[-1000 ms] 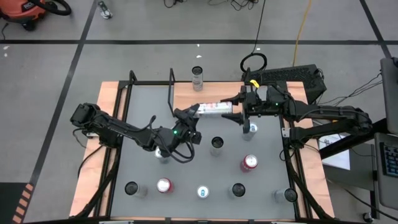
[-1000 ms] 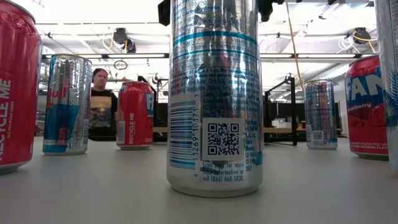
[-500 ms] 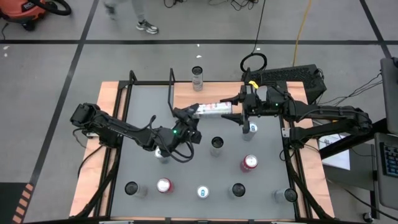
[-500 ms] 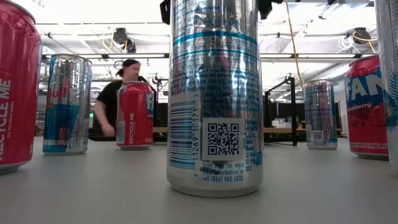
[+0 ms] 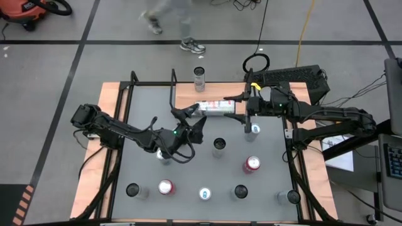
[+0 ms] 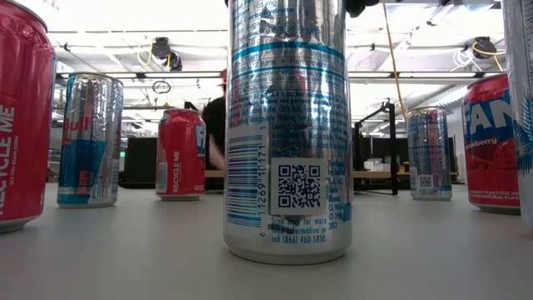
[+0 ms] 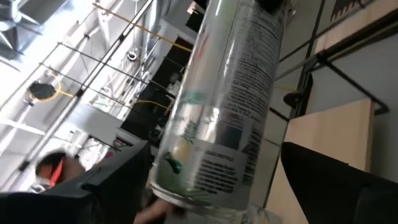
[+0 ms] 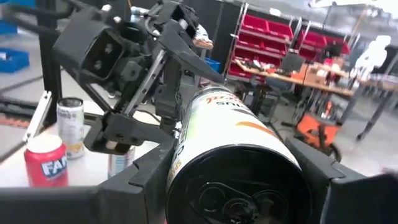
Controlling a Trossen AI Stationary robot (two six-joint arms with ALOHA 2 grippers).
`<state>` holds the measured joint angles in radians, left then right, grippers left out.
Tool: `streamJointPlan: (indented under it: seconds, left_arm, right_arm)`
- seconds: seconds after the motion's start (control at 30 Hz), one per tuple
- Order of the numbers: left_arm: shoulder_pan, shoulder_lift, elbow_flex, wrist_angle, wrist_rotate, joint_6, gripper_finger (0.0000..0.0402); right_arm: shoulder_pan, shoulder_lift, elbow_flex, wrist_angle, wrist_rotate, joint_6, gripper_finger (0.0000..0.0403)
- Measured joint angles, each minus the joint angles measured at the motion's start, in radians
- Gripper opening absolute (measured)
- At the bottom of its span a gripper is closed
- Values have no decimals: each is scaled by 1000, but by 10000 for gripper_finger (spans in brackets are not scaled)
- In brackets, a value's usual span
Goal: Place canned beverage on shelf
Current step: Put the top right white yellow soda can on the shelf
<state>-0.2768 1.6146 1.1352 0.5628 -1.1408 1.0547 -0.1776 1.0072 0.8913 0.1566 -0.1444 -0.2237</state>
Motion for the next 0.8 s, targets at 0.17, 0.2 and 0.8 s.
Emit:
streamJointPlan:
  seconds: [0.17, 0.2, 0.8]
  left_arm:
    - [-16, 0, 0, 1, 42, -83, 350]
    - [-21, 0, 0, 4, 47, -100, 350]
    - [-73, -131, 0, -179, 192, -479, 350]
  right_arm:
    - [0, -2, 0, -6, -8, -113, 212]
    - [0, -2, 0, -11, -8, -134, 212]
    - [1, -3, 0, -136, -13, -502, 212]
